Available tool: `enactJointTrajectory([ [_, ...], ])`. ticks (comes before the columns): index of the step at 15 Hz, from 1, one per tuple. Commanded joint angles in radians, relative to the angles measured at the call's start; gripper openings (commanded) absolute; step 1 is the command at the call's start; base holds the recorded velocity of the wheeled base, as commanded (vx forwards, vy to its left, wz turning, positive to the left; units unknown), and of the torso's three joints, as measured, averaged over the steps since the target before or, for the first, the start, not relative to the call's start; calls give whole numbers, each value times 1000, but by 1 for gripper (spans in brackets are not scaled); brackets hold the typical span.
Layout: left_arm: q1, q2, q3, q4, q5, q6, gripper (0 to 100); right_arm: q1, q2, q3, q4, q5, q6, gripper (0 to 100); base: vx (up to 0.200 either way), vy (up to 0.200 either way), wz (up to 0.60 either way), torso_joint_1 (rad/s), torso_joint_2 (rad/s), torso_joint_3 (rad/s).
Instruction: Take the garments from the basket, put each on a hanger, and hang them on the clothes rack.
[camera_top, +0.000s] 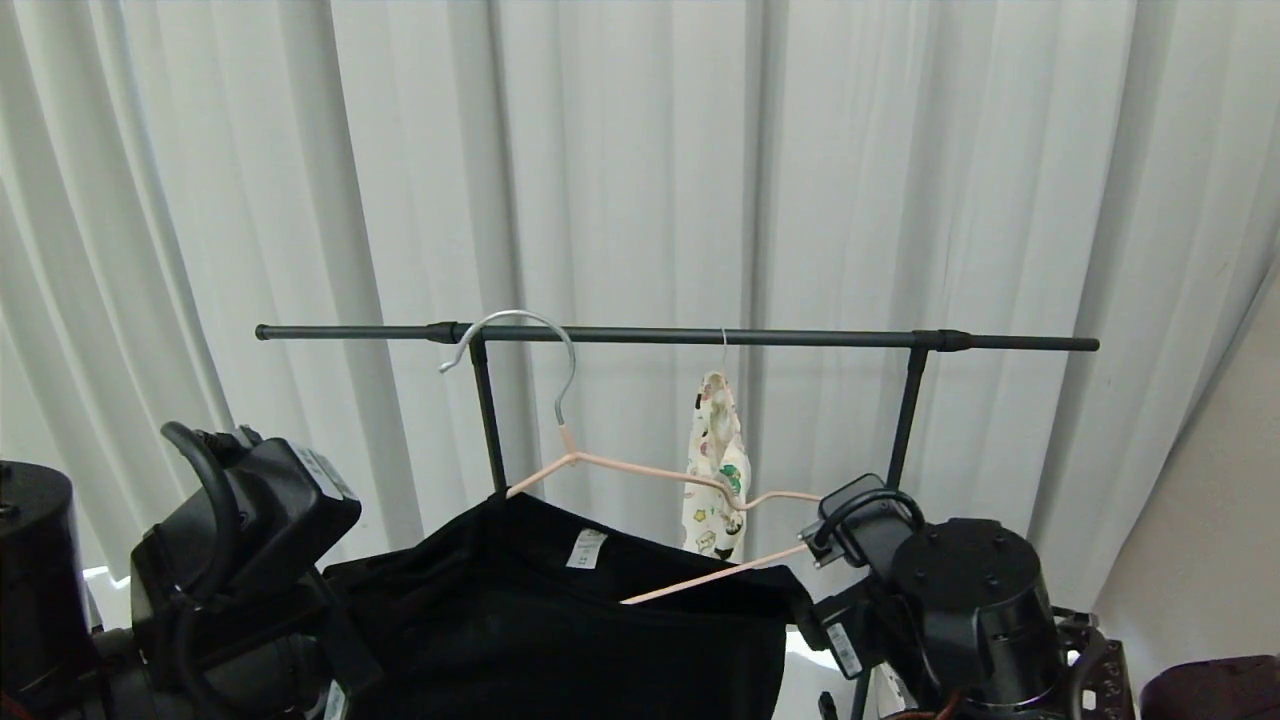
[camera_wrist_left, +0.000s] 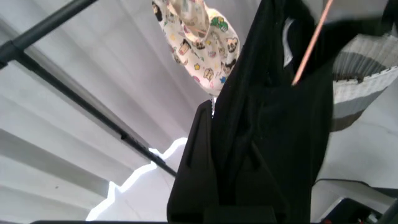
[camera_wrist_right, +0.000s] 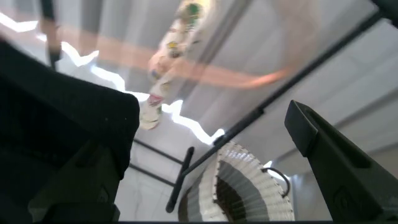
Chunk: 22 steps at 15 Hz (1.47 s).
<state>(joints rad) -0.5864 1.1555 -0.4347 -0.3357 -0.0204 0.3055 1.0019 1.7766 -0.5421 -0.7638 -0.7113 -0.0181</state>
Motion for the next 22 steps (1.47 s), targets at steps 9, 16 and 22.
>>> enactJointTrajectory([
  [9, 40, -33, 62, -2, -1, 14, 0, -103, -75, 27, -5, -8, -19, 100, 0, 0, 0, 0, 0, 0],
  [16, 57, -31, 82, -2, 2, 23, 0, -105, -85, 25, -5, -8, -19, 100, 0, 0, 0, 0, 0, 0],
  [22, 126, -30, 99, -2, 0, 75, 0, -95, -98, 7, -6, -7, -33, 100, 0, 0, 0, 0, 0, 0],
])
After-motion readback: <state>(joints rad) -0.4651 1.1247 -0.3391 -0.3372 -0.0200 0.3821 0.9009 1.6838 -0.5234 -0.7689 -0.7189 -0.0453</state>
